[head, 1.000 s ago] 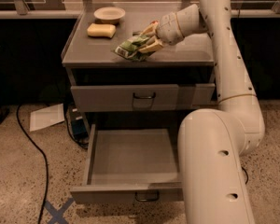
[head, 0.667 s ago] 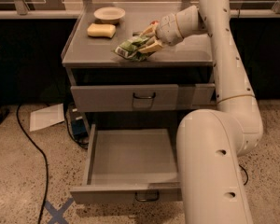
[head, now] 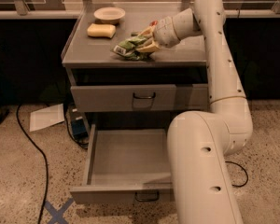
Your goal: Pick green jalapeno chip bag from middle drawer and place on counter
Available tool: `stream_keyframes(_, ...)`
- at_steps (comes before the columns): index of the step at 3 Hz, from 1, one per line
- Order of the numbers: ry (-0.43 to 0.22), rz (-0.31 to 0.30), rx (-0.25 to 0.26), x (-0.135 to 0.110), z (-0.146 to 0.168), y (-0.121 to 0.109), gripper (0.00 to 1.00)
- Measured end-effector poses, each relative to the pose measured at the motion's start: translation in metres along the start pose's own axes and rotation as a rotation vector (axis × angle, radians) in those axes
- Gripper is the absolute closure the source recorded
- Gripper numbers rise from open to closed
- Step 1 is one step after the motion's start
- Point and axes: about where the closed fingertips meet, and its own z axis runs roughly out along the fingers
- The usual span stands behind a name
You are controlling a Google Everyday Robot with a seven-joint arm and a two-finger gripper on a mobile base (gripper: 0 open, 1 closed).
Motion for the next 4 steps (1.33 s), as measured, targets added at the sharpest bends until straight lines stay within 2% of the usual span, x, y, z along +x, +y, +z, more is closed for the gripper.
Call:
stream_keyframes(2, 0.014, 0.004, 0.009, 0.0006, 0.0043, -0.0053, 1.0)
stream_keyframes(3, 0.014, 0.004, 0.009, 0.0006, 0.0043, -0.0053, 0.81)
stream_keyframes(4, 0.014, 0.004, 0.009, 0.0006, 0.0043, -0.0053, 0.58)
